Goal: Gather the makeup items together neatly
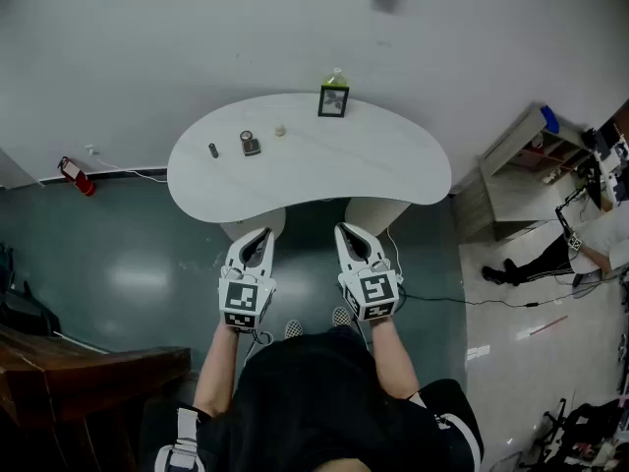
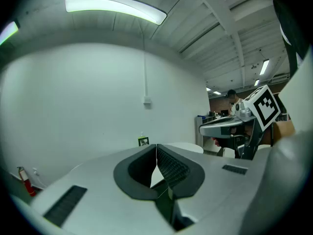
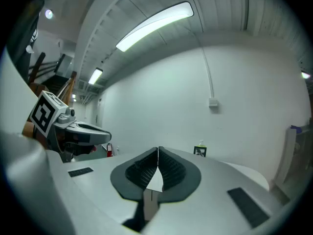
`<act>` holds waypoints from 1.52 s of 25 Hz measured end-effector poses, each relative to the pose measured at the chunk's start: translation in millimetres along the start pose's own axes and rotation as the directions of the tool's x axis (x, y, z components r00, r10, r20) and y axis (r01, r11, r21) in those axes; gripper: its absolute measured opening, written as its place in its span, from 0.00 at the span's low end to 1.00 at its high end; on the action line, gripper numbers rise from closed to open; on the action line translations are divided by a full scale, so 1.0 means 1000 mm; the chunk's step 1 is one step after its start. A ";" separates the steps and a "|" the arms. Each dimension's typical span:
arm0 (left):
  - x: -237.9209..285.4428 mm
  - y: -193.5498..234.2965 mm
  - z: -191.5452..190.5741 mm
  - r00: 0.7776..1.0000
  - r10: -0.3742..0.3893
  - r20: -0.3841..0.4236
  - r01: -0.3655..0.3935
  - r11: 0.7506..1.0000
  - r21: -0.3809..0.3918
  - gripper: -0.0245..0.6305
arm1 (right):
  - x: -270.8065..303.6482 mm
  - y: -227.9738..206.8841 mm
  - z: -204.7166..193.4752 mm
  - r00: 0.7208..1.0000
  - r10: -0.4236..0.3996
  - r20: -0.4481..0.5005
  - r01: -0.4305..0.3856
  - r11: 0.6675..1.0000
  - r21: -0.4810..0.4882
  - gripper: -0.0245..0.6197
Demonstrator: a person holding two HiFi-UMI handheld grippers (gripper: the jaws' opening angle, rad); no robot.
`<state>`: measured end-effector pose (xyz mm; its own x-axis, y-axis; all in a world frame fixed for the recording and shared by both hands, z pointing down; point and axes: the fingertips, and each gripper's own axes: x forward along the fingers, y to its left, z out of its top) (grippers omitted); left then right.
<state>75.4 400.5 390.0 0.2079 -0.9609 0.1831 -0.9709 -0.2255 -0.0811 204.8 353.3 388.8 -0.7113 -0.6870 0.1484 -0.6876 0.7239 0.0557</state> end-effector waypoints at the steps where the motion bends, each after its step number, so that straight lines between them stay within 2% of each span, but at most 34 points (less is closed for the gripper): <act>1: 0.000 0.001 -0.001 1.000 -0.002 0.000 0.002 1.000 -0.002 0.07 | 0.001 0.000 0.000 1.000 -0.001 0.001 0.001 1.000 0.000 0.09; 13: -0.004 0.019 -0.005 1.000 0.007 -0.004 -0.007 1.000 -0.015 0.07 | 0.012 0.015 -0.006 1.000 0.005 -0.015 -0.004 1.000 0.025 0.09; 23: 0.001 0.045 -0.013 1.000 0.028 -0.013 -0.028 0.999 -0.039 0.07 | 0.036 0.016 -0.006 0.999 0.018 -0.043 -0.018 1.000 0.006 0.09; 30: 0.033 0.065 -0.009 0.998 0.069 -0.010 -0.070 0.997 -0.043 0.07 | 0.074 -0.004 -0.015 0.998 0.035 -0.057 -0.035 0.999 0.009 0.09; 38: 0.108 0.098 -0.021 0.994 0.085 -0.070 -0.090 0.993 -0.072 0.07 | 0.155 -0.052 -0.021 0.994 0.073 -0.075 -0.071 0.997 0.036 0.09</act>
<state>0.5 277.8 422.9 0.1153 -0.9630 0.2435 -0.9918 -0.1254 -0.0262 133.4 210.7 429.5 -0.7467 -0.6255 0.2261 -0.6404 0.7680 0.0097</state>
